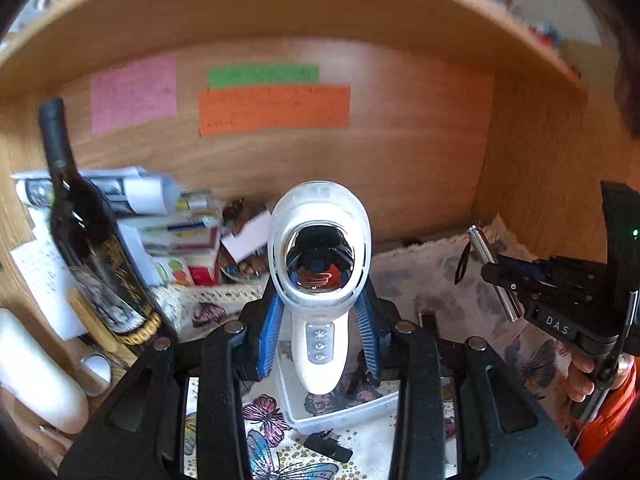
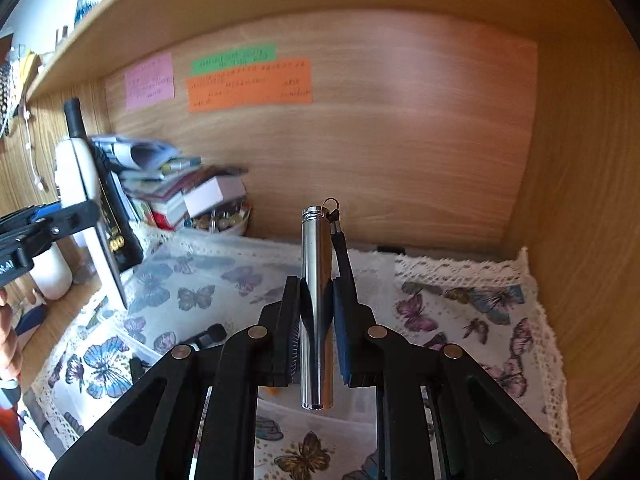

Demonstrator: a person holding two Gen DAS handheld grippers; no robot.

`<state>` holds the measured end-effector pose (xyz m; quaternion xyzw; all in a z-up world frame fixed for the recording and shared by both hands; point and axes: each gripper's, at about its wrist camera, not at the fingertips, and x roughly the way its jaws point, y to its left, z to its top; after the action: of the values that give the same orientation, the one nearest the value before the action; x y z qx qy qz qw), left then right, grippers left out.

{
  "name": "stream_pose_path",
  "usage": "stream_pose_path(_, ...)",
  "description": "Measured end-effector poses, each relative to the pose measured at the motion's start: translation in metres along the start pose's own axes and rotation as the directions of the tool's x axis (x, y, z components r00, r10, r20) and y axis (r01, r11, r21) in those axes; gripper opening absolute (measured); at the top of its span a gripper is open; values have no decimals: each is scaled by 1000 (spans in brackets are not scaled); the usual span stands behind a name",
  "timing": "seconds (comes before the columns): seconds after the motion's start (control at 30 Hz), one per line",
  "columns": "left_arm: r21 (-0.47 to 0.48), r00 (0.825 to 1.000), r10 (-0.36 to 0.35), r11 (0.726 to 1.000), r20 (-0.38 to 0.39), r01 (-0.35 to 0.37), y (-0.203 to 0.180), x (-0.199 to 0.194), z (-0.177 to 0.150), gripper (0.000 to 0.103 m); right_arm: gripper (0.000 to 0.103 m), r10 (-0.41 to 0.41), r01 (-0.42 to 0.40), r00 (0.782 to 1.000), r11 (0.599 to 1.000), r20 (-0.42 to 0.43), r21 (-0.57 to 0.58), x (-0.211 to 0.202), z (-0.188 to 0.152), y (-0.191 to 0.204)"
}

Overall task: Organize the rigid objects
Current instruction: 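Carry the white device into the box with the left tool while the right drops the silver tube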

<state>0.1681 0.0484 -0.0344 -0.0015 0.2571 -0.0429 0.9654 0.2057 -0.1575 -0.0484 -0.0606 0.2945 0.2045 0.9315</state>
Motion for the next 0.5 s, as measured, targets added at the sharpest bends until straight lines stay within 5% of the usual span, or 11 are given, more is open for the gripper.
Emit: stream_pose_path(0.5,101,985,16,995,-174,2,-24,65,-25,35,15,-8,0,985,999,-171,-46,51,-20,4)
